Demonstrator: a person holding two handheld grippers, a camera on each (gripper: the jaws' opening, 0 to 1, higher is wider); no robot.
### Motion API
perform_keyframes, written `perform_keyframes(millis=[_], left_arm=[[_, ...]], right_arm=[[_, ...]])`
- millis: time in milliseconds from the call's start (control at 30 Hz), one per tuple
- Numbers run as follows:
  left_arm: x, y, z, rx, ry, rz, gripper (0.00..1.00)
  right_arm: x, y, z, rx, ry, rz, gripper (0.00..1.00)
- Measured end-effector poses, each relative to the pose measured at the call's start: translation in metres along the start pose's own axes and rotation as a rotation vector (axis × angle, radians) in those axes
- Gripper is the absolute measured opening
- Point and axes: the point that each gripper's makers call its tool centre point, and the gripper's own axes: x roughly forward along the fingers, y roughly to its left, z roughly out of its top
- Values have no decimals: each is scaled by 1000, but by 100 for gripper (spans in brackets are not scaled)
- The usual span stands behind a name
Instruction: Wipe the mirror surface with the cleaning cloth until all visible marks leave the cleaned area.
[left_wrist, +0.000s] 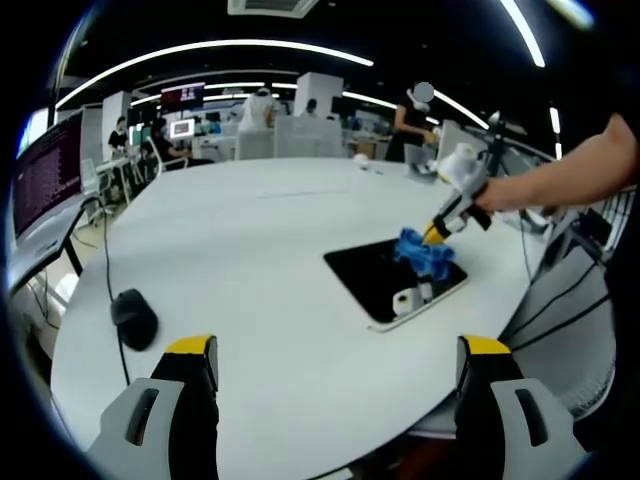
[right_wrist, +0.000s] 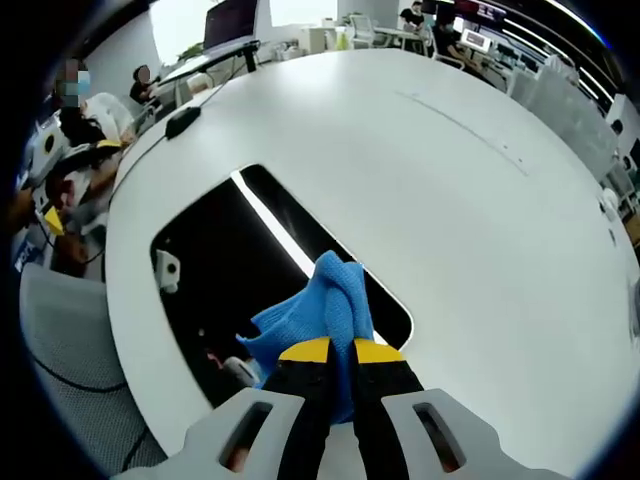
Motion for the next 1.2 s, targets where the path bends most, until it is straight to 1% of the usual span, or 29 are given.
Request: perform_keyframes(millis=[267, 567, 700, 733, 800, 967, 1200], left_arm=[[-4, 4, -3, 3, 10, 6, 100], [-9, 6, -2, 6, 8, 17, 100], [-11, 7, -5, 4, 10, 21, 100], [-11, 7, -6, 3, 12, 22, 100], [-11, 6, -7, 2, 14, 22, 100], [-9, 4, -6, 1, 11, 19, 100], [-6, 2, -4, 4, 6, 13, 100]], right_arm=[[4, -13, 8, -16, 9, -14, 2], [8, -26, 16, -44, 24, -23, 2], [8, -26, 16, -70, 39, 0, 2], [9, -27, 16, -87, 37, 7, 2], [9, -28, 16, -89, 35, 18, 2], [9, -26, 16, -110, 27, 30, 2], [9, -26, 16, -113, 33, 29, 2]])
